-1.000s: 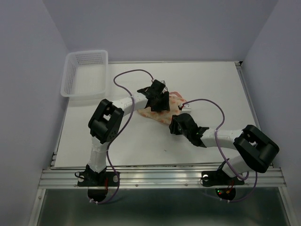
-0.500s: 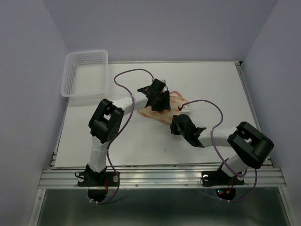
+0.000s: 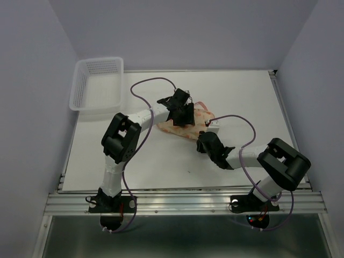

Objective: Unzip the laundry bag and remove the bra

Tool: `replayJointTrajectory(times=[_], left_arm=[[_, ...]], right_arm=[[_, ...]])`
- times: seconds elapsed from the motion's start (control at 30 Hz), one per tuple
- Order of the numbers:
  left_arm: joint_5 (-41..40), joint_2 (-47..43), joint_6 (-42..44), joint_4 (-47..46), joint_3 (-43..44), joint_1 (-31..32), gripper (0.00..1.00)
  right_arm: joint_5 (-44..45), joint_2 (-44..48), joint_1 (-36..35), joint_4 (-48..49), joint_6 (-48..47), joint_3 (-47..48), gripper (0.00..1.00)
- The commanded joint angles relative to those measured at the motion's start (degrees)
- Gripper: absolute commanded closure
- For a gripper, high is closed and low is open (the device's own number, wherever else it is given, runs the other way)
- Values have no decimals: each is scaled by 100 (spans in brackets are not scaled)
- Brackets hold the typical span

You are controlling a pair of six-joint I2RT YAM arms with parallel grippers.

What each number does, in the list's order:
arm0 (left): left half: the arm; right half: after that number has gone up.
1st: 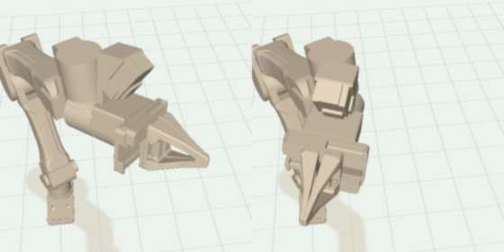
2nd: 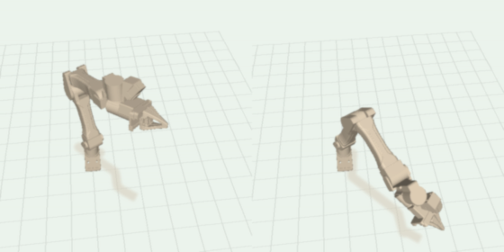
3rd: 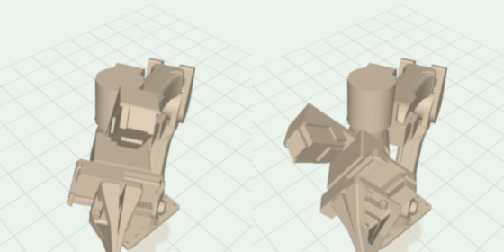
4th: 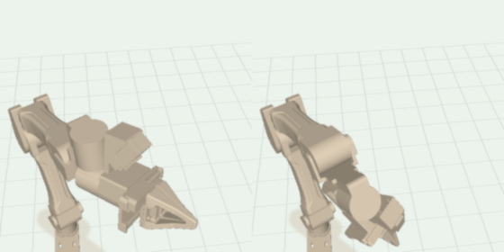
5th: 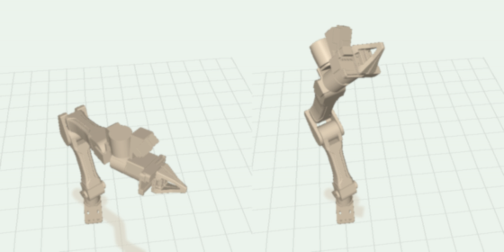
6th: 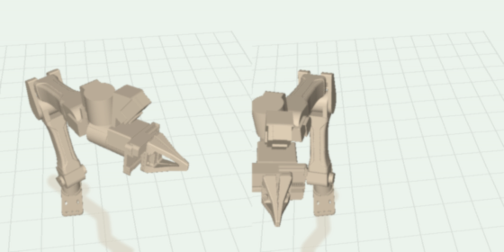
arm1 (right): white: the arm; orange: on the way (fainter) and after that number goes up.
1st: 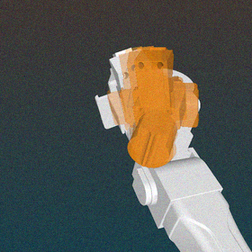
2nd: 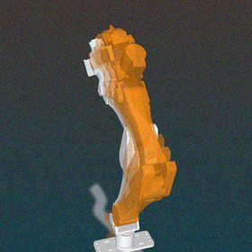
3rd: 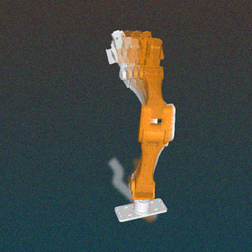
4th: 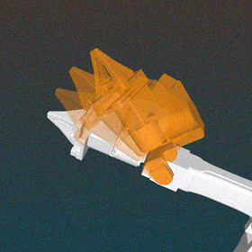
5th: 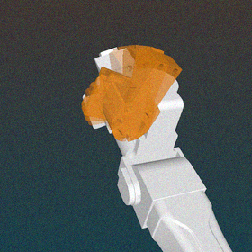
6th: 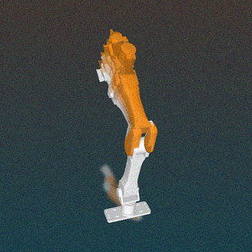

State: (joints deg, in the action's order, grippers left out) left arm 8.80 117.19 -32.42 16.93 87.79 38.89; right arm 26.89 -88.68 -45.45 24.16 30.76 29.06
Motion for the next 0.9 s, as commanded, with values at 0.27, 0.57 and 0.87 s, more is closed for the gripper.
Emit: replayJointTrajectory(times=[0.27, 0.57, 0.87], left_arm=[[-27, -20, 149, 390, 318, 30, 34], [-97, -73, 184, 504, 335, 30, 35], [-466, -389, 324, 513, 441, 22, 35]], right_arm=[[307, -430, -34, 906, -369, 65, 77], [405, -457, -34, 1020, -703, 135, 99], [159, 719, -34, 319, -1213, -67, 99]])
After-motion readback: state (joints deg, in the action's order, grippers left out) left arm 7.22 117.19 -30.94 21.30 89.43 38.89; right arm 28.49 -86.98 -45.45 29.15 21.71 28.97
